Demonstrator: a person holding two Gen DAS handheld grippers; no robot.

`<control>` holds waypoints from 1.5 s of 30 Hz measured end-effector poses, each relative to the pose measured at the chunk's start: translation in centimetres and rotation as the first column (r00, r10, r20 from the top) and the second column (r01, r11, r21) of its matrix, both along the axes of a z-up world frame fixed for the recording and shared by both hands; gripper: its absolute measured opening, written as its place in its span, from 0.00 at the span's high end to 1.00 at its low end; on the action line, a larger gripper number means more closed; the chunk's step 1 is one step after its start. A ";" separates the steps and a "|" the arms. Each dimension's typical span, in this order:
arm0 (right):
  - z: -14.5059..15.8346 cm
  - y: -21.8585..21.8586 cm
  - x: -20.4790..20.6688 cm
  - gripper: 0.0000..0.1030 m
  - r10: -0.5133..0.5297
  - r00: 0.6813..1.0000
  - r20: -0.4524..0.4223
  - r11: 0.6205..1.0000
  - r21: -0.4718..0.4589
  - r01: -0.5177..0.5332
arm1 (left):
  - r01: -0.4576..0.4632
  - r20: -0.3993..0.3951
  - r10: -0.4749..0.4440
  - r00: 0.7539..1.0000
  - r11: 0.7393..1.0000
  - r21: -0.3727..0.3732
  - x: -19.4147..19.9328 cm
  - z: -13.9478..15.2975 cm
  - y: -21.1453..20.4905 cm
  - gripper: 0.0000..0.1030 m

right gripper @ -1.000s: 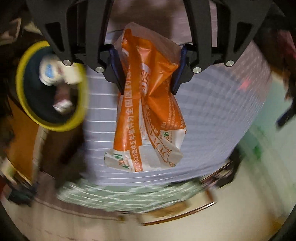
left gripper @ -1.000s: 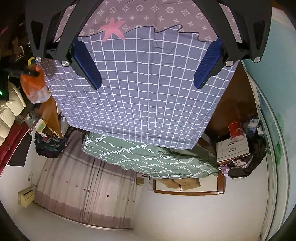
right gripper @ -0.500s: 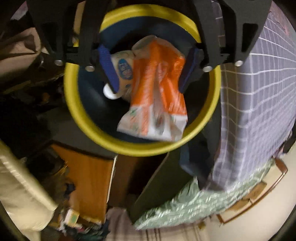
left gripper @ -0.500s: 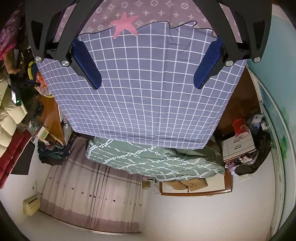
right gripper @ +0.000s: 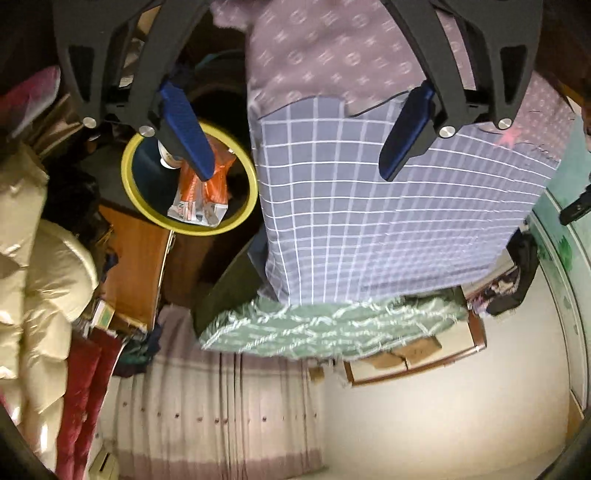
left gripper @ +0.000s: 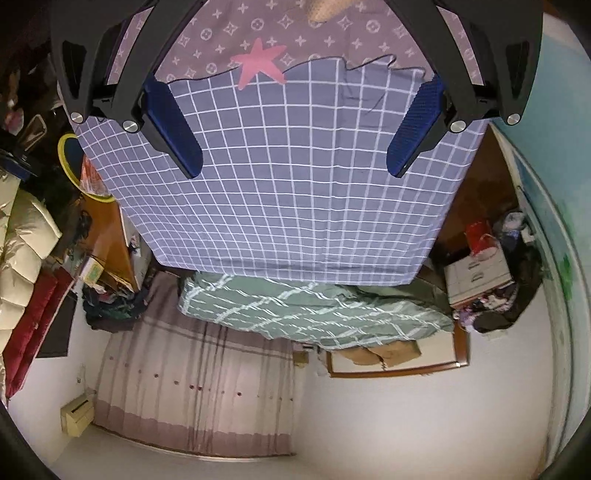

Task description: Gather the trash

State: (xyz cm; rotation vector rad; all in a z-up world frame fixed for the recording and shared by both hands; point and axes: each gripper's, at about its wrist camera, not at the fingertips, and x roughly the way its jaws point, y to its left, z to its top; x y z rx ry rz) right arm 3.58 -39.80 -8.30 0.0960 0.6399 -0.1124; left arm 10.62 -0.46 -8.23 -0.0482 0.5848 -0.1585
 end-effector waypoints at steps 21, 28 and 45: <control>5.7 1.4 -10.3 0.07 -0.061 0.977 0.204 0.998 0.001 0.062 | -0.081 0.113 0.079 0.990 0.997 0.015 -10.8 5.8 0.6 0.05; 5.5 1.5 -10.2 0.07 -0.057 0.978 0.199 0.998 -0.001 0.058 | -0.092 0.127 0.089 0.988 0.996 0.019 -11.8 6.3 1.2 0.05; 5.0 1.5 -9.4 0.07 -0.060 0.981 0.184 0.998 0.013 0.058 | -0.101 0.123 0.097 0.988 0.995 0.026 -11.7 6.7 1.6 0.05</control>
